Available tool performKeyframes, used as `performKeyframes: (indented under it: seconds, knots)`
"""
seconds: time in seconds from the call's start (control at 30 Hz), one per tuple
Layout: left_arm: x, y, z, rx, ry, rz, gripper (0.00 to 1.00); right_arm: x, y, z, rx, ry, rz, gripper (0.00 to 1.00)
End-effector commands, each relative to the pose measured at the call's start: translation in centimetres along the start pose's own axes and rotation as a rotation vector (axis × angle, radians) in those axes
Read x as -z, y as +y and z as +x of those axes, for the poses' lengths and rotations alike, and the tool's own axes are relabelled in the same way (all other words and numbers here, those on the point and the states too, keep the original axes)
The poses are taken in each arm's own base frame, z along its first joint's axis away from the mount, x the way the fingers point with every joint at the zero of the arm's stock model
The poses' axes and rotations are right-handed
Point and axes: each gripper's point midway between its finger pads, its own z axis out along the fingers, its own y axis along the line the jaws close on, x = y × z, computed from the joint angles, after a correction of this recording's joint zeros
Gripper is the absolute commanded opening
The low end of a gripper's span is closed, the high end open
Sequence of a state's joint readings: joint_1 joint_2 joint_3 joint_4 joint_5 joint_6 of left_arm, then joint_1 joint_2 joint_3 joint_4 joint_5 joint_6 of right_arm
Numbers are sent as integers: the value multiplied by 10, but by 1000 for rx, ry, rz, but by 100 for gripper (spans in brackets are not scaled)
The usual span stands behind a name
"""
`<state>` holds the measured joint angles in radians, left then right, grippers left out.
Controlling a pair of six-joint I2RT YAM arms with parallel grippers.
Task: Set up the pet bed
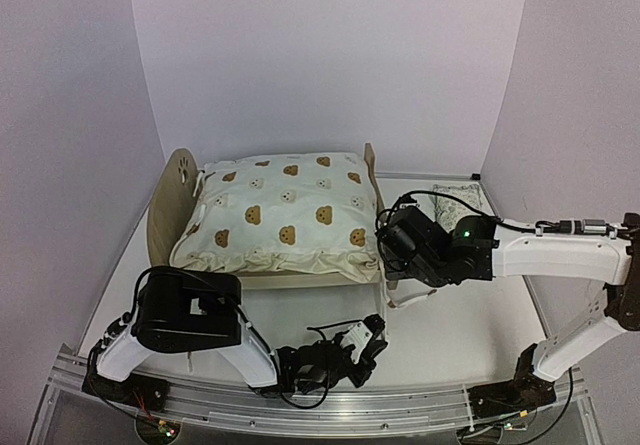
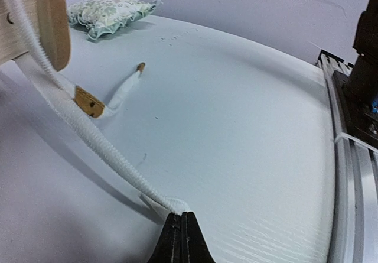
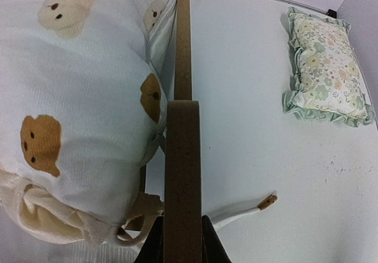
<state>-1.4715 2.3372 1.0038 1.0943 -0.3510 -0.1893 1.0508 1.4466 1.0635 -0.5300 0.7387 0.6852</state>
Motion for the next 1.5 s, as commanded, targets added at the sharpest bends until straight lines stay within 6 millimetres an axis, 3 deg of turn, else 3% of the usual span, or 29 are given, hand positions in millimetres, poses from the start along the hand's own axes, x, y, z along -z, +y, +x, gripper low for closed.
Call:
performKeyframes:
  seconds: [0.0, 0.57, 0.8, 1.13, 1.23, 1.37, 1.47]
  knots:
    - [16, -23, 26, 8, 138, 112, 0, 13, 22, -59, -89, -175, -43, 0]
    - [42, -49, 21, 60, 227, 237, 0, -36, 9, -36, -108, -53, 2, 0]
    - [49, -43, 29, 70, 264, 218, 0, -52, 5, -17, -104, 7, -13, 0]
    - [55, -29, 38, 60, 294, 159, 0, -55, 8, 8, -87, 79, -60, 1]
    - [55, -27, 41, 64, 301, 158, 0, -52, 9, 12, -72, 96, -85, 14]
    - [56, -27, 41, 88, 309, 174, 0, -37, 13, 7, -29, 95, -154, 54]
    - [59, -24, 39, 107, 316, 181, 0, -23, 2, 12, -13, 91, -182, 67]
